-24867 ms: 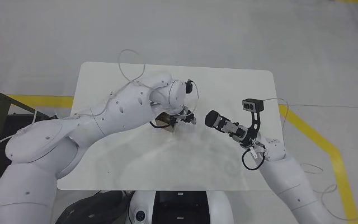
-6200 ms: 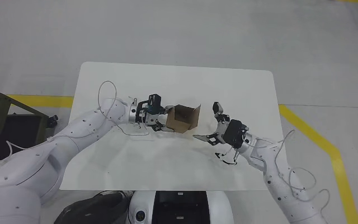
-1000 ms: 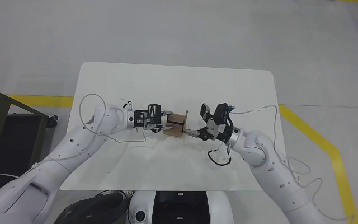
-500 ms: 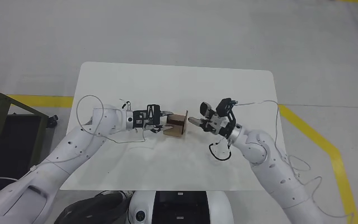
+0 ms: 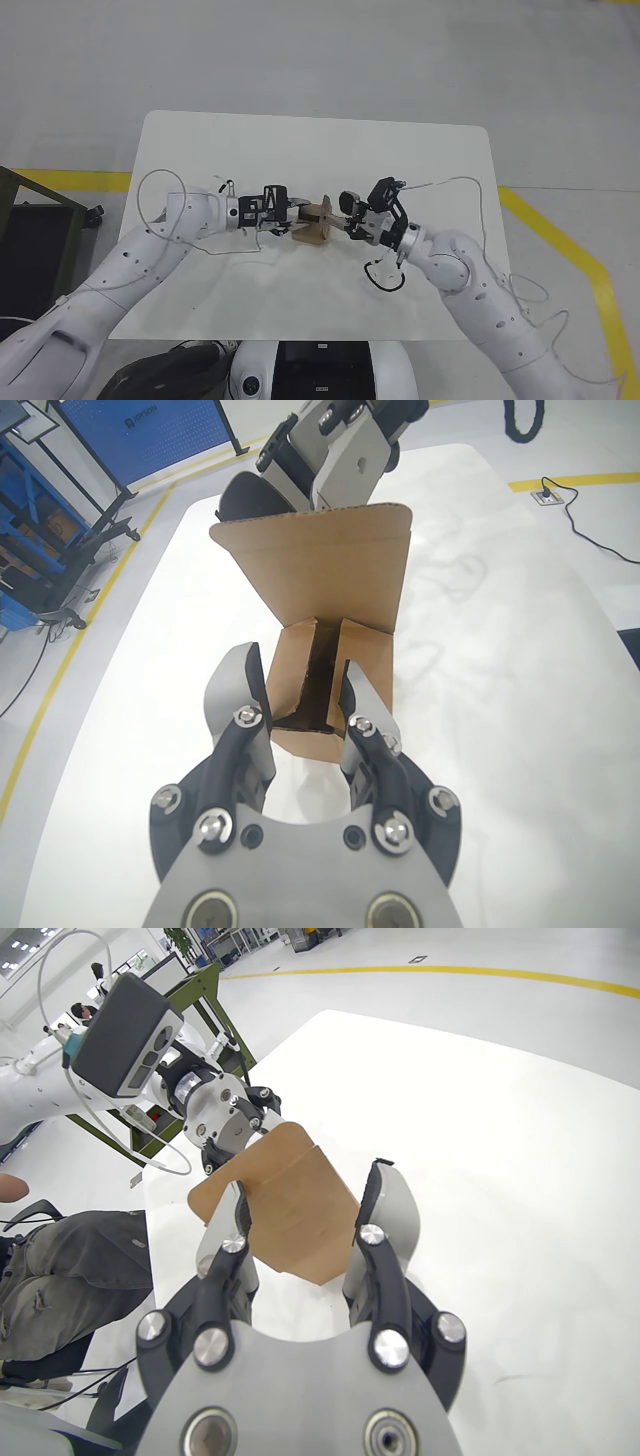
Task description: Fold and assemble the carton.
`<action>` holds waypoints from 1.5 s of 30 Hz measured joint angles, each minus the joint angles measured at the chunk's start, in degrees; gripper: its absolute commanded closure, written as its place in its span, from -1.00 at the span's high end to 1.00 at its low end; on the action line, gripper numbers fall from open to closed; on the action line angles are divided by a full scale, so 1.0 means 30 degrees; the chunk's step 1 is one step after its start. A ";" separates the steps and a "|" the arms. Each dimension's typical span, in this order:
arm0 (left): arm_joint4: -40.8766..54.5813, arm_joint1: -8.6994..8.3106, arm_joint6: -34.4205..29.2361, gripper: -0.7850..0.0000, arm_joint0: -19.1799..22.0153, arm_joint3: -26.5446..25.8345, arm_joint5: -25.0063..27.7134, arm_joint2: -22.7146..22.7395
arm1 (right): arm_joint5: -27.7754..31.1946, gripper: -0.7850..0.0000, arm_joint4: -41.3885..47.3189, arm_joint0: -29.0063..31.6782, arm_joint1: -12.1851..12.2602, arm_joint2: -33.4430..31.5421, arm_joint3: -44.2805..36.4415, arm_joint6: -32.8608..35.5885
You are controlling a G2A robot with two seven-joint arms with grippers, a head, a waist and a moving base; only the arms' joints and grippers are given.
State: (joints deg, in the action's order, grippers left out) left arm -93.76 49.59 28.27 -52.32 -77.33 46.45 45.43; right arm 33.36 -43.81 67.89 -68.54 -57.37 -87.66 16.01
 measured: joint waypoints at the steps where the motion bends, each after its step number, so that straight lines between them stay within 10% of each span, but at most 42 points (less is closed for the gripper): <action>1: -0.0016 0.0015 -0.0014 -0.23 -0.0014 -0.0034 -0.0009 0.0020 | -0.0105 0.01 -0.0111 0.0067 0.0023 -0.0006 -0.0281 0.0292; 45: 0.1616 -0.0645 0.2342 -0.33 -0.2080 0.1789 -0.1080 0.4217 | -0.3669 0.22 -0.3132 -0.0939 -0.0620 0.1799 -0.1108 0.1890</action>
State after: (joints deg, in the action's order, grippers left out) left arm -88.91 47.66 35.30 -58.56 -71.97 43.21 58.08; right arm 22.36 -53.21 65.07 -70.40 -51.98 -90.99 21.68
